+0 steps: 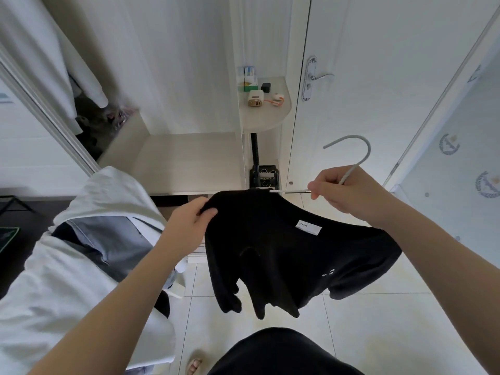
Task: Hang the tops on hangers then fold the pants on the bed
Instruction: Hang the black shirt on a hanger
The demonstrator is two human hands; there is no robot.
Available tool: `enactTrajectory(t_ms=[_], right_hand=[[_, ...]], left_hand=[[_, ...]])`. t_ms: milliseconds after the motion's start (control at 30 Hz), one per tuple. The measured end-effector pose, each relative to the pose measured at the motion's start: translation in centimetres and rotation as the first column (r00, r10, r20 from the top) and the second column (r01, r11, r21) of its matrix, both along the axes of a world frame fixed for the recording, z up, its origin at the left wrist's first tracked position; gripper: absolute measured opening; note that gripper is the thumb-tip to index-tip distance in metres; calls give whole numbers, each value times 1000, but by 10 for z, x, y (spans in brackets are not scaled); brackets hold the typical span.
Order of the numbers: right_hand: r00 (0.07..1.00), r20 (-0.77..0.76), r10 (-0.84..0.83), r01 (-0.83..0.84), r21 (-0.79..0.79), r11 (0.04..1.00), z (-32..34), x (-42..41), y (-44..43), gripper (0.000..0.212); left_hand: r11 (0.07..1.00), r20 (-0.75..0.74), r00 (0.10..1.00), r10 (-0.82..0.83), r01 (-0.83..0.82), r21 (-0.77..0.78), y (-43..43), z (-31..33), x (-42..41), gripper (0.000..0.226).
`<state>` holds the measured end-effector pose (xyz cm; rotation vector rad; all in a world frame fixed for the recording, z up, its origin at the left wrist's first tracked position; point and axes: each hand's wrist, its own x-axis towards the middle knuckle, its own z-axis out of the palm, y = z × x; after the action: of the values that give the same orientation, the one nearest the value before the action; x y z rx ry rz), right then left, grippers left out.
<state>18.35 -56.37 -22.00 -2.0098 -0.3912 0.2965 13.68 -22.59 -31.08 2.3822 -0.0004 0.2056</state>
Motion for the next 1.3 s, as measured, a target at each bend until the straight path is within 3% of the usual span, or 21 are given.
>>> enactTrajectory(t_ms=[100, 233, 300, 400, 500, 600, 700, 900, 1067, 1300], right_hand=[[998, -63, 1, -4, -44, 999, -4, 0, -6, 30], [999, -45, -31, 23, -175, 984, -10, -5, 1, 31], [995, -23, -100, 98, -86, 991, -11, -8, 3, 31], [996, -74, -54, 65, 141, 988, -6, -16, 6, 31], [997, -79, -5, 19, 171, 985, -1, -24, 16, 29], [996, -88, 16, -1, 162, 987, 3, -26, 27, 30], [994, -91, 64, -50, 148, 988, 7, -25, 34, 30], [991, -44, 125, -121, 83, 989, 9, -17, 37, 16], [987, 93, 130, -118, -122, 985, -7, -1, 7, 4], [993, -117, 36, -68, -287, 955, -51, 6, -55, 21]], left_hand=[[992, 182, 976, 119, -112, -49, -1, 11, 1, 18], [995, 302, 953, -36, 63, -81, -3, 40, -6, 34], [995, 314, 946, -78, 94, -36, 4, 50, -4, 36], [998, 266, 962, 57, -45, -50, 18, 49, 0, 29], [988, 275, 949, 152, -146, -40, 10, 50, -5, 27], [990, 408, 907, -103, 54, 129, -6, 58, -13, 27], [928, 305, 904, -300, 202, 315, -19, 60, -17, 28], [927, 290, 910, -295, 199, 319, -18, 58, -18, 25], [962, 357, 920, -165, 70, 264, -2, 58, -14, 23], [979, 351, 936, 7, -79, 190, 27, 65, -7, 31]])
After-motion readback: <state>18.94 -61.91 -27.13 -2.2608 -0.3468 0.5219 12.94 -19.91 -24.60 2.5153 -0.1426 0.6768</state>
